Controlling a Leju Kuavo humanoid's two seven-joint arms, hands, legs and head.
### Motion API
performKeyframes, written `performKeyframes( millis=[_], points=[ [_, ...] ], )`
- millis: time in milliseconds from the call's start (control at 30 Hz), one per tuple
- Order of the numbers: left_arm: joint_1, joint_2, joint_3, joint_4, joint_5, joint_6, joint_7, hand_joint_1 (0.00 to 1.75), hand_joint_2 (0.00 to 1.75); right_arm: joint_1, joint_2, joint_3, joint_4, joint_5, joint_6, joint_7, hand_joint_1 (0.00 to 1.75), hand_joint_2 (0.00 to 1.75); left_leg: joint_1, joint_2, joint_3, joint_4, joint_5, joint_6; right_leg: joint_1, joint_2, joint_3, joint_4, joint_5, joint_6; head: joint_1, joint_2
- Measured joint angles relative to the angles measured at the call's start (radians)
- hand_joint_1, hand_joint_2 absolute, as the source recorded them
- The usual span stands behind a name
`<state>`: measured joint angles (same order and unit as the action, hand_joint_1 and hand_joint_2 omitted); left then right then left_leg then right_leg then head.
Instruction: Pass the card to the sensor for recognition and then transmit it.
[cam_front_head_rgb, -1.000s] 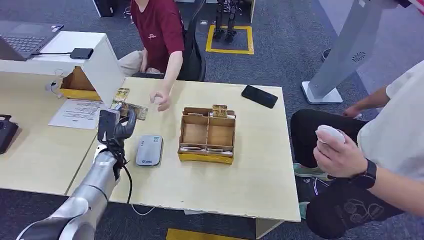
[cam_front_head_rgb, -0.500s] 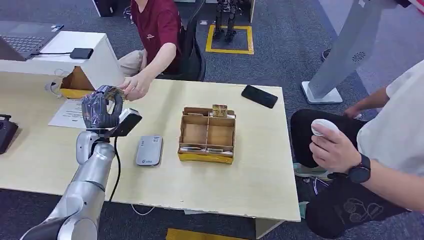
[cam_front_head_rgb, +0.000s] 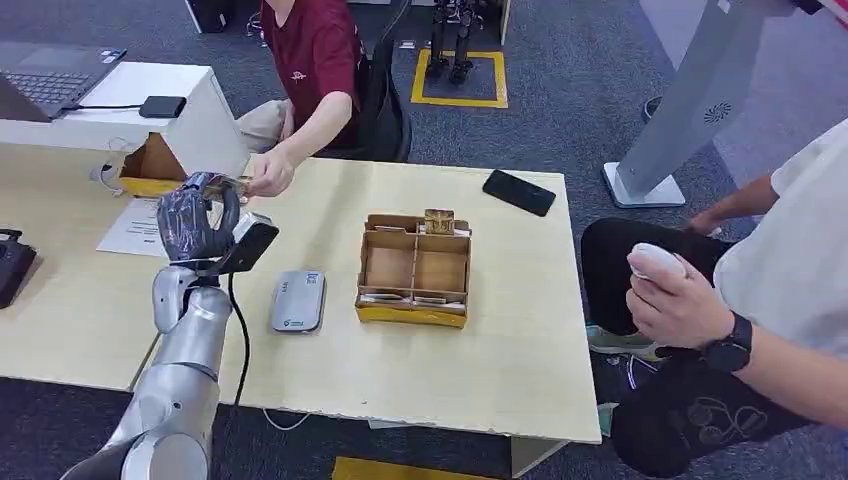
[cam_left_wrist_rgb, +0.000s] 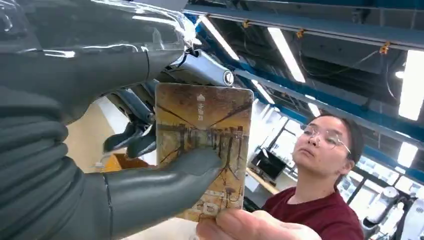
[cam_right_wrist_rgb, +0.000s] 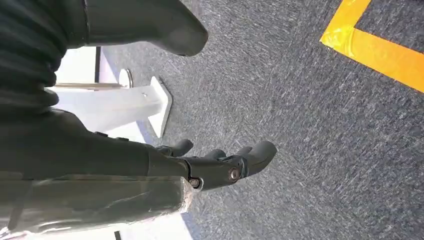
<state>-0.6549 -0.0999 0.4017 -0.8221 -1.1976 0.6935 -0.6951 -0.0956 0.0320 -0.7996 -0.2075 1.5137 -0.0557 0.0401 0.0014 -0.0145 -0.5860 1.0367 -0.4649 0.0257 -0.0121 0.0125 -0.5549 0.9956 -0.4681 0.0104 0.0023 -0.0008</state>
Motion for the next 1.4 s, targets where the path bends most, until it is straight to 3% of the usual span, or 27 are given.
performKeyframes(
  millis=[133, 400, 500, 567, 667, 767, 867, 1000, 1133, 1400],
  points=[
    [-0.008, 0.0, 0.0, 0.012, 0.08, 0.0, 0.0, 0.0, 1.75, 0.0, 0.0, 0.0, 0.0, 0.0, -0.001, -0.002, 0.0, 1.75, 0.0, 0.0, 0.0, 0.0, 0.0, 0.0, 0.0, 0.0, 0.0, 0.0, 0.0, 0.0, 0.0, 0.0],
    [-0.018, 0.0, 0.0, 0.034, 0.105, 0.0, 0.0, 0.0, 1.75, -0.001, 0.001, 0.0, 0.0, 0.0, -0.001, -0.002, 0.0, 1.75, 0.0, 0.0, 0.0, 0.0, 0.0, 0.0, 0.0, 0.0, 0.0, 0.0, 0.0, 0.0, 0.0, 0.0],
    [-0.032, 0.001, -0.003, 0.063, 0.203, -0.013, 0.0, 0.0, 1.75, -0.001, 0.001, 0.0, 0.0, 0.0, -0.001, -0.002, 0.0, 1.75, 0.0, 0.0, 0.0, 0.0, 0.0, 0.0, 0.0, 0.0, -0.001, 0.0, 0.0, 0.0, 0.0, 0.0],
    [-0.038, 0.008, -0.025, 0.082, 0.329, -0.073, 0.0, 0.0, 1.75, -0.001, 0.001, 0.0, 0.0, 0.0, -0.001, -0.001, 0.0, 1.75, 0.0, 0.0, 0.0, 0.0, 0.0, 0.0, 0.0, 0.0, -0.001, 0.0, 0.0, 0.0, 0.0, 0.0],
    [-0.027, 0.014, -0.079, 0.078, 0.525, -0.245, 0.0, 0.0, 1.75, 0.0, 0.001, -0.006, 0.0, -0.001, 0.0, 0.005, 0.0, 1.75, 0.0, 0.0, -0.001, 0.0, 0.0, 0.0, 0.0, 0.0, 0.0, 0.0, 0.0, 0.0, 0.0, 0.0],
    [0.008, 0.026, -0.148, 0.03, 0.672, -0.458, 0.053, 0.0, 1.75, 0.001, 0.001, -0.019, 0.0, -0.003, 0.0, 0.009, 0.0, 1.75, 0.0, 0.0, -0.001, 0.0, 0.0, 0.0, 0.0, 0.0, -0.001, 0.0, 0.0, 0.0, 0.0, 0.0],
    [0.075, 0.031, -0.217, -0.076, 0.779, -0.628, 0.069, 0.0, 1.75, 0.004, 0.001, -0.039, 0.0, -0.006, -0.005, 0.01, 0.0, 1.75, 0.0, 0.0, -0.001, 0.0, 0.0, 0.0, 0.0, 0.001, -0.001, 0.0, 0.0, 0.0, 0.0, 0.0],
    [0.225, 0.061, -0.4, -0.261, 0.634, -0.614, 0.074, 0.0, 1.75, 0.011, 0.001, -0.069, 0.0, -0.009, -0.013, 0.013, 0.0, 1.75, 0.0, 0.0, -0.002, 0.0, -0.001, 0.0, 0.0, 0.001, -0.002, -0.001, -0.001, 0.001, 0.0, 0.0],
    [0.345, 0.096, -0.547, -0.366, 0.61, -0.608, 0.065, 0.0, 1.75, 0.013, 0.001, -0.088, 0.0, -0.01, -0.018, 0.016, 0.0, 1.75, 0.0, 0.0, -0.005, 0.0, -0.001, 0.001, 0.0, 0.0, -0.004, -0.001, -0.001, 0.001, 0.0, 0.0],
    [0.391, 0.135, -0.629, -0.438, 0.596, -0.604, 0.061, 0.0, 1.75, 0.015, 0.001, -0.105, 0.0, -0.01, -0.018, 0.017, 0.0, 1.75, 0.0, 0.0, -0.005, 0.0, 0.0, 0.0, 0.0, 0.0, -0.004, 0.0, 0.0, 0.001, 0.0, 0.0]
  ],
)
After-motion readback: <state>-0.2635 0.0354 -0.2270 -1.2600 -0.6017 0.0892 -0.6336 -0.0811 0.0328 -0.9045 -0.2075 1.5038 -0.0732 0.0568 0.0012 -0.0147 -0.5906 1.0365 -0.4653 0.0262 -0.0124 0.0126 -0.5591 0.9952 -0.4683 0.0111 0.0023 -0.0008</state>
